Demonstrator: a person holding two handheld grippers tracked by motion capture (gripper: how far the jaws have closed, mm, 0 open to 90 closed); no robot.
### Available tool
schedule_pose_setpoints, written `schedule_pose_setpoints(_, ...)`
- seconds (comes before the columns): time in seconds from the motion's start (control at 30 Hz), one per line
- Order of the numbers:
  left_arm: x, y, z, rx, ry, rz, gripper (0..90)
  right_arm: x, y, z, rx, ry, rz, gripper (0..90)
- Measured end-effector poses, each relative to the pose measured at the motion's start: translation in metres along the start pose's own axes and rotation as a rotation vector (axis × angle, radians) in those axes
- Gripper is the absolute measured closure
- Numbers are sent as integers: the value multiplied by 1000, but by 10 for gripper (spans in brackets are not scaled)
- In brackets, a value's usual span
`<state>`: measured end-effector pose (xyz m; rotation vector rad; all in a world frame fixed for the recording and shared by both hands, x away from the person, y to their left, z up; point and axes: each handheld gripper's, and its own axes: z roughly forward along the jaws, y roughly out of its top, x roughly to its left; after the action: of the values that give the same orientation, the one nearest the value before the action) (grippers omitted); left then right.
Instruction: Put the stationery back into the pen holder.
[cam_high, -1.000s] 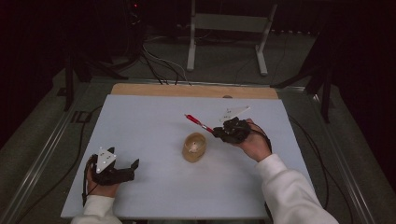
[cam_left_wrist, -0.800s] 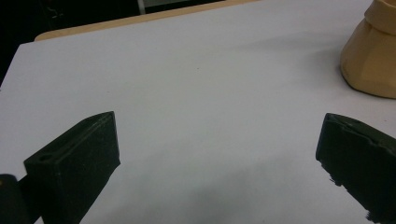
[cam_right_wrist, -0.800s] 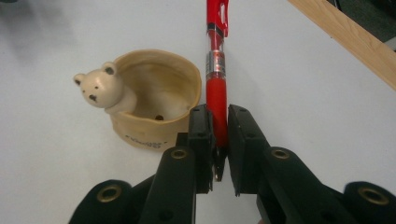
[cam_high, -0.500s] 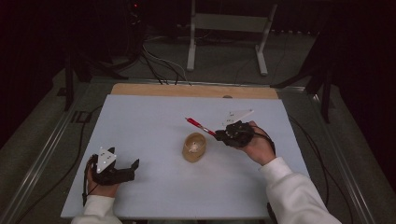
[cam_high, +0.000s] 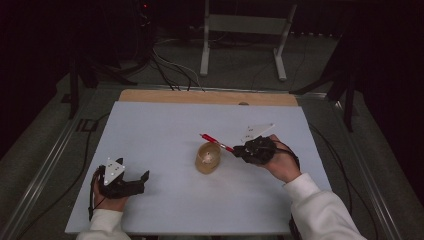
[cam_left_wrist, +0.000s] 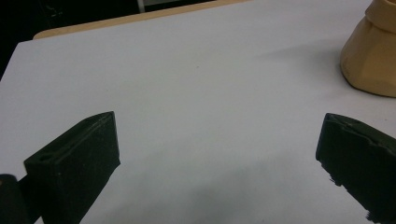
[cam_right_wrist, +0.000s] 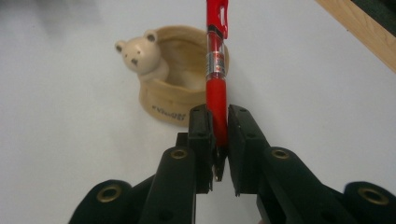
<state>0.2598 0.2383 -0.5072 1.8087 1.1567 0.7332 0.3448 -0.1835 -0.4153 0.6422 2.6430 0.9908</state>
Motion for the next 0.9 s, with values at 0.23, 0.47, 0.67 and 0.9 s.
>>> schedule_pose_setpoints(0.23, 0, 0, 0, 1, 0, 1, 1, 1, -7, -5, 7, 4, 0, 810)
schedule_pose_setpoints(0.47, 0, 0, 0, 1, 0, 0, 1, 2, -12, -8, 15, 19, -7, 809)
schedule_pose_setpoints(0.67, 0, 0, 0, 1, 1, -1, 1, 3, -14, -10, 21, 27, -15, 808)
schedule_pose_setpoints(0.9, -1, 0, 0, 1, 3, 1, 1, 5, -13, -12, 14, 33, -12, 807)
